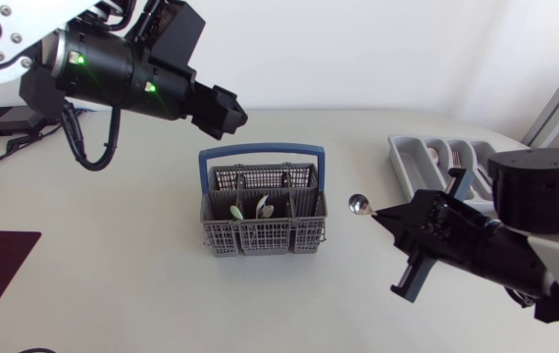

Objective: Sort the cutlery from the basket into the organizer compartments.

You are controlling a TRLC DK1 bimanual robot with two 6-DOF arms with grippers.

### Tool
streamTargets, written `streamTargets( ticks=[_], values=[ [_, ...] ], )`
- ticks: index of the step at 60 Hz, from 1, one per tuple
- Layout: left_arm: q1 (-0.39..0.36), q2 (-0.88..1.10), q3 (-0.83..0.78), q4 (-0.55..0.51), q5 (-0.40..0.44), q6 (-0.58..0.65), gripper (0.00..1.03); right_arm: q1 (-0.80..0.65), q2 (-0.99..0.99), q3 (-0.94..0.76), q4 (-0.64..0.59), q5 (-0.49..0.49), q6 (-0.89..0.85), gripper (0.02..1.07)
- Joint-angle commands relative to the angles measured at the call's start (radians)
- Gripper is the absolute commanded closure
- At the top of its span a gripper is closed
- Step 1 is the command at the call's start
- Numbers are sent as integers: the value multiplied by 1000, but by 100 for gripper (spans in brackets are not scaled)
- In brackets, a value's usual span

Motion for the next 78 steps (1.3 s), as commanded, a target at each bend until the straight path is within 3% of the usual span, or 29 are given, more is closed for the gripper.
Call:
streamTargets(
  ticks=[1,14,33,49,66,78],
  values=[
    [4,-34,-52,-14,-17,43,42,-122,-14,-20,-25,-88,-84,101],
    [-6,-82,-143,-13,-84,111,42,-440,55,12,-93,-361,-240,101],
    [-26,-116,-195,-10,-118,140,42,-729,297,89,-136,-553,-506,101],
    [-59,-120,-233,-10,-154,178,42,-949,567,275,-271,-639,-791,101],
    [-56,-143,-273,-11,-161,209,42,-1093,794,439,-399,-642,-1127,101],
    [-83,-136,-275,-10,-186,209,42,-1159,914,529,-426,-622,-1288,101]
  ],
)
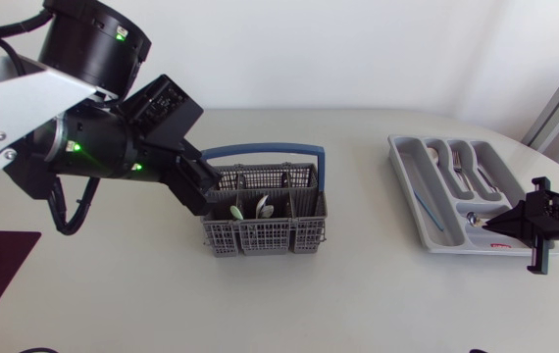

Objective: Sort the cutlery from the basket into the organizer compartments.

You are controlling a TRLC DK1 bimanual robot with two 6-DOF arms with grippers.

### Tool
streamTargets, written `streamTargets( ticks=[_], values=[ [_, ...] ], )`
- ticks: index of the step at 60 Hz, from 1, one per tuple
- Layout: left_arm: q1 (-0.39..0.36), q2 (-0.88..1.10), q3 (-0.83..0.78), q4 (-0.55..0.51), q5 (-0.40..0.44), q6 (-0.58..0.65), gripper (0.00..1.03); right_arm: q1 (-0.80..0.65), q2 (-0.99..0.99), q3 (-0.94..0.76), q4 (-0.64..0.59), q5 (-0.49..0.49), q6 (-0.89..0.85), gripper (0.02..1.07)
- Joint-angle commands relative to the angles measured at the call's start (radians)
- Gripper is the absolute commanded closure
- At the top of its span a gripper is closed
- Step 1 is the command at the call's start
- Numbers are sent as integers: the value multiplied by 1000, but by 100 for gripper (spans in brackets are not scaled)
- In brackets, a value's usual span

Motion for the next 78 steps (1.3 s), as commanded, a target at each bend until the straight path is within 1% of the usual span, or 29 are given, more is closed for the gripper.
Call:
streamTargets(
  ticks=[1,5,12,18,27,34,35,39,41,43,48,52,55,56,57,58,68,73,78],
  values=[
    [-23,-5,-29,-3,-12,22,42,-30,68,62,-27,5,-114,101],
    [-34,0,-31,-2,-18,22,42,-47,112,108,-49,14,-147,101],
    [-57,9,-31,-2,-24,19,42,-65,161,151,-50,41,-182,101],
    [-83,18,-29,0,-46,19,42,-70,191,172,-49,75,-208,101],
    [-109,32,-20,0,-66,13,42,-65,224,169,-44,130,-243,101],
    [-118,34,-14,0,-74,11,42,-58,221,134,-1,155,-248,100],
    [-118,34,-12,0,-74,11,42,-58,218,128,6,155,-249,99],
    [-118,32,-12,-3,-77,13,42,-58,209,114,26,153,-248,80],
    [-118,30,-14,-3,-77,13,42,-58,206,112,28,153,-245,75],
    [-118,29,-17,-3,-77,13,42,-58,198,109,28,153,-242,71],
    [-117,17,-23,-5,-77,16,42,-59,171,106,22,147,-239,65],
    [-112,4,-29,-5,-77,17,42,-59,143,101,19,144,-225,56],
    [-108,-6,-35,-5,-77,19,42,-56,120,101,8,144,-214,41],
    [-106,-12,-38,-5,-77,22,42,-55,109,103,-1,144,-211,33],
    [-103,-16,-43,-5,-77,25,42,-53,94,103,-18,146,-202,23],
    [-102,-22,-44,-5,-77,28,42,-50,79,105,-33,146,-196,20],
    [-82,-77,-75,-5,-77,60,42,-4,-53,128,-210,140,-96,20],
    [-79,-98,-90,-5,-77,76,42,33,-135,101,-234,120,-19,20],
    [-79,-117,-112,-2,-75,97,42,79,-214,75,-285,110,31,20]
  ],
)
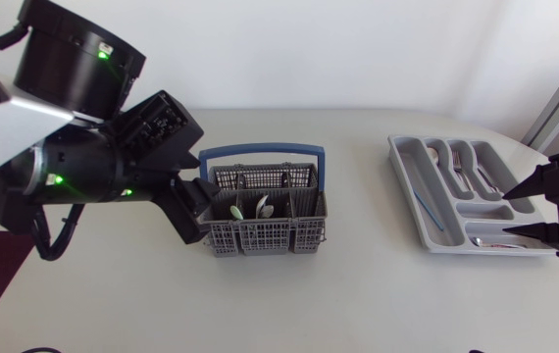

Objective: Sort the cutlery from the basket into the organizer compartments.

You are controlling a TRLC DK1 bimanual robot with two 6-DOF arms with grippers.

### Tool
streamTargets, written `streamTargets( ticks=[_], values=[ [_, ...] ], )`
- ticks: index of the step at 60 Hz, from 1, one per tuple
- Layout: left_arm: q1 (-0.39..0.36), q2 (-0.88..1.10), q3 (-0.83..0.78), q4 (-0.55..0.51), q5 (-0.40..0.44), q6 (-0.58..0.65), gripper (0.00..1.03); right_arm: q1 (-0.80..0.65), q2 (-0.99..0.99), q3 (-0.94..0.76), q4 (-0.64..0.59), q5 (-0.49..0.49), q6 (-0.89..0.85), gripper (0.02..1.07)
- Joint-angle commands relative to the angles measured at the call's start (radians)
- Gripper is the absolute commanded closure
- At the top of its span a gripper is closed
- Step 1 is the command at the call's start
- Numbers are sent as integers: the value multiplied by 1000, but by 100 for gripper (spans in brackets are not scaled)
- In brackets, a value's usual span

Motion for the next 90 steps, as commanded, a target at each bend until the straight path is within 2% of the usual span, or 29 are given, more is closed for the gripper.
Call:
streamTargets(
  ticks=[1,14,25,38,47,61,72,76,90],
  values=[
    [6,-31,-52,0,-1,50,42,54,-97,-51,-58,-14,82,20],
    [12,-62,-124,28,35,165,42,270,-275,-87,-151,-15,348,20],
    [35,-100,-196,77,96,274,42,505,-377,-96,-136,-1,644,20],
    [69,-97,-218,122,165,475,42,707,-434,-134,-116,43,814,20],
    [81,-70,-199,122,180,561,42,807,-451,-156,-73,63,925,20],
    [110,-47,-215,146,233,595,42,988,-457,-143,39,117,1185,20],
    [136,-36,-241,164,256,596,42,1157,-465,-145,180,229,1389,20],
    [148,-36,-259,178,269,596,42,1215,-422,-106,180,260,1474,20],
    [165,-31,-336,266,286,570,42,1298,-236,58,162,260,1626,21]
  ],
)
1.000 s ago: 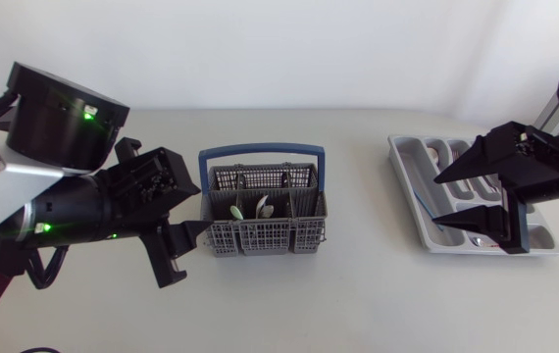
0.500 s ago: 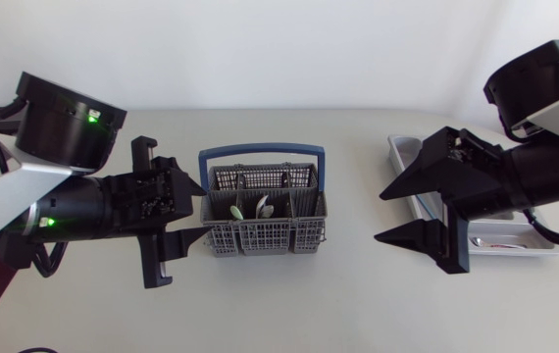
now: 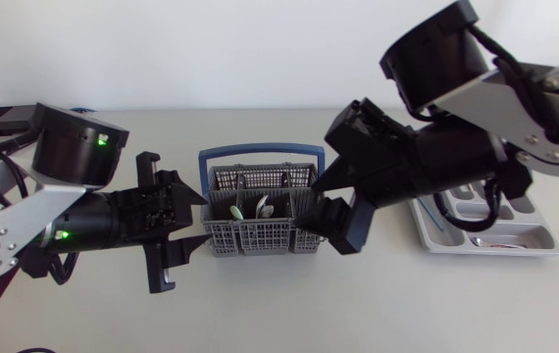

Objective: Sort the cutlery from the basket into the organizer compartments.

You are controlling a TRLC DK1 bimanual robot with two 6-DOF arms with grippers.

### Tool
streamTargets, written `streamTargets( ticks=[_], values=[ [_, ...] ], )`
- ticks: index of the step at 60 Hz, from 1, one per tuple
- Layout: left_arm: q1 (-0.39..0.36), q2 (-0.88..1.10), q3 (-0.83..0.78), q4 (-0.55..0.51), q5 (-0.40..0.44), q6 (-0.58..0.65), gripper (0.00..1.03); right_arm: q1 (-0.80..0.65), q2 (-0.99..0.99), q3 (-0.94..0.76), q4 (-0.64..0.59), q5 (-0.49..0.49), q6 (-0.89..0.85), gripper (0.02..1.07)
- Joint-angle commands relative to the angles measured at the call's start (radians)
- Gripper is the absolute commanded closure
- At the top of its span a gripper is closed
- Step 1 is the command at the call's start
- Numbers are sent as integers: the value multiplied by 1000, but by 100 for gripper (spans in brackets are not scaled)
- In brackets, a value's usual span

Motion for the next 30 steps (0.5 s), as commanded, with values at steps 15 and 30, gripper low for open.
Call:
streamTargets(
  ticks=[15,30],
  values=[
    [70,47,-70,96,50,-85,42,58,225,192,-1,0,195,34],
    [88,55,-86,96,102,-161,42,87,351,262,3,-7,287,48]
  ],
)
